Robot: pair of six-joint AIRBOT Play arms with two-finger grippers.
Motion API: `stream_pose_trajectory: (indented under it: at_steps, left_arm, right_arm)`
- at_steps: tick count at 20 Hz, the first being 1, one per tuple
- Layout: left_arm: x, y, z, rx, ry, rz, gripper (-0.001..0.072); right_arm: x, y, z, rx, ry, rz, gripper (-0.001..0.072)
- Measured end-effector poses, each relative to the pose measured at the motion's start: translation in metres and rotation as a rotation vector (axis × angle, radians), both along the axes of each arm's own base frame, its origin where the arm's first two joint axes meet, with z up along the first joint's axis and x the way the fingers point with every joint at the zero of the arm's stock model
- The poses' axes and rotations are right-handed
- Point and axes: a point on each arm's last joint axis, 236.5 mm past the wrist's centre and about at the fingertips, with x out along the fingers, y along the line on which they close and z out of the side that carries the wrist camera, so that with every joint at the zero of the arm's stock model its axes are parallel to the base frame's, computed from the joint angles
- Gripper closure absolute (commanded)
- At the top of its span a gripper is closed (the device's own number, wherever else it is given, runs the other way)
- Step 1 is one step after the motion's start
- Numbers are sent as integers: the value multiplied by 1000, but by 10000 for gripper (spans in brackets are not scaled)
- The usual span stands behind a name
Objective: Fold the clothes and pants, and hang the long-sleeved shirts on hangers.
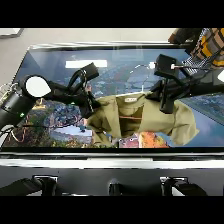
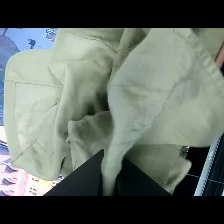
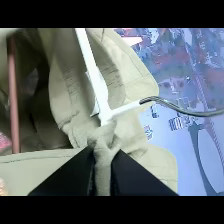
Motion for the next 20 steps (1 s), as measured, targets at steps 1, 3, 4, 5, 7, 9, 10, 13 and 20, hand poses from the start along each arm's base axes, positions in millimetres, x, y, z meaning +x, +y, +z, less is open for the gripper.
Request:
stream_pose_trajectory:
  at_steps: [1, 3, 4, 5, 7, 9, 10, 13, 20]
  left_arm:
    - [0, 0, 2, -3, -4, 3, 684]
    - [1, 0, 7, -16, -15, 11, 684]
    - [0, 1, 10, -20, -21, 11, 684]
    - [-2, 1, 14, -23, -27, 10, 684]
    - [-5, 3, 22, -30, -41, 8, 685]
    - [-8, 5, 31, -39, -62, 8, 685]
    - [-10, 6, 36, -42, -75, 7, 686]
    - [-18, 7, 52, -49, -130, -24, 686]
    - [-48, 7, 89, -70, -248, -109, 685]
  right_arm:
    - [0, 0, 1, 3, 1, -3, 392]
    - [5, 0, 8, 30, -9, -51, 101]
    - [10, -1, 13, 46, -20, -93, 44]
    - [15, -5, 20, 57, -39, -144, 49]
    - [22, -17, 32, 56, -86, -232, 51]
    - [26, -34, 42, 37, -123, -329, 51]
    - [27, -46, 46, 21, -140, -387, 51]
    - [28, -78, 55, -27, -180, -525, 51]
    - [34, -137, 69, 150, -113, -750, 103]
